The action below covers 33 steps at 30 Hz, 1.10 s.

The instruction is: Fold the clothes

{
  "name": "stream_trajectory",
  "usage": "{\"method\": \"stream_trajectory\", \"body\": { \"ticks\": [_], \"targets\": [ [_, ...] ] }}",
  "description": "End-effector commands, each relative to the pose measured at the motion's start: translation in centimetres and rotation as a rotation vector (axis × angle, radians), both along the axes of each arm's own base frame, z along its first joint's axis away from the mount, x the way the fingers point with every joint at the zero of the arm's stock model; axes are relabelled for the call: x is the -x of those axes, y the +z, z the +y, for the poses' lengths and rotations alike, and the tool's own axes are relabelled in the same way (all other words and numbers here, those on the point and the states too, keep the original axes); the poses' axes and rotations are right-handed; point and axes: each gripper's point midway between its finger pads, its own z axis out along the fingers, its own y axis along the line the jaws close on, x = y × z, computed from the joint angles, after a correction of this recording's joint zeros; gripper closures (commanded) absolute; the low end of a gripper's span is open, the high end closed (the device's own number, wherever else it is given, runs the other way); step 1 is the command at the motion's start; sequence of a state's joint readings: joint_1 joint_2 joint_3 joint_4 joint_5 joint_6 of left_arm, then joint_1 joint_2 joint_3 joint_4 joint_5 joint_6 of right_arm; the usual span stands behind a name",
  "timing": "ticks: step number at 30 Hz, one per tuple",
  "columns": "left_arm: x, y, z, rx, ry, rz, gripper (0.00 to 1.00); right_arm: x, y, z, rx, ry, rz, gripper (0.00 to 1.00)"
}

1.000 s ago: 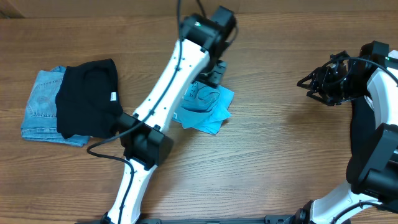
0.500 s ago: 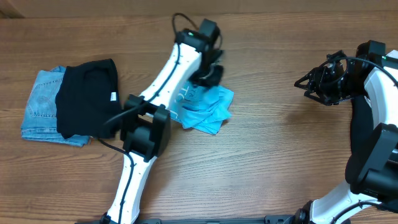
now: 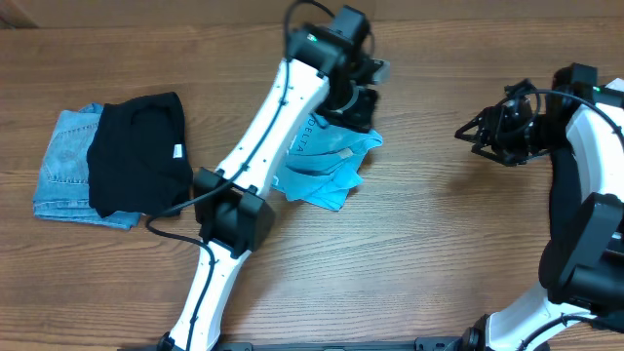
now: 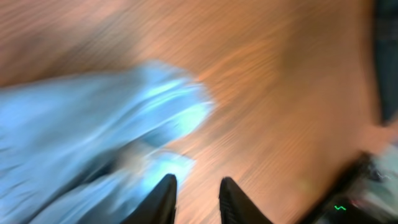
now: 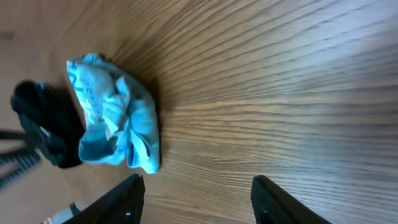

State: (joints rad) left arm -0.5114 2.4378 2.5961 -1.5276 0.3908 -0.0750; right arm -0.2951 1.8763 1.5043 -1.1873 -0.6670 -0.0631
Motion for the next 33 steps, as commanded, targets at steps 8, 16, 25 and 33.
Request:
{"method": "stream_trajectory", "body": {
  "ticks": [8,16,25,33],
  "targets": [
    [1.1,-7.7,13.2,-0.421,0.090,0.201,0.96,-0.6,2.0,1.6,0.021,0.073,-0.090,0.41],
    [8.7,-6.8,3.1,-0.147,-0.160,0.376,0.96,-0.6,2.0,1.5,0.022,0.072,-0.095,0.41],
    [11.8,-5.5,-0.8,-0.262,-0.276,0.261,0.96,-0.7,2.0,1.4,0.023,0.071,-0.098,0.41],
    [3.1,-2.7,10.0,-0.570,0.020,-0.009,0.96,-0.9,2.1,1.4,0.025,0.071,-0.105,0.41]
  ]
}}
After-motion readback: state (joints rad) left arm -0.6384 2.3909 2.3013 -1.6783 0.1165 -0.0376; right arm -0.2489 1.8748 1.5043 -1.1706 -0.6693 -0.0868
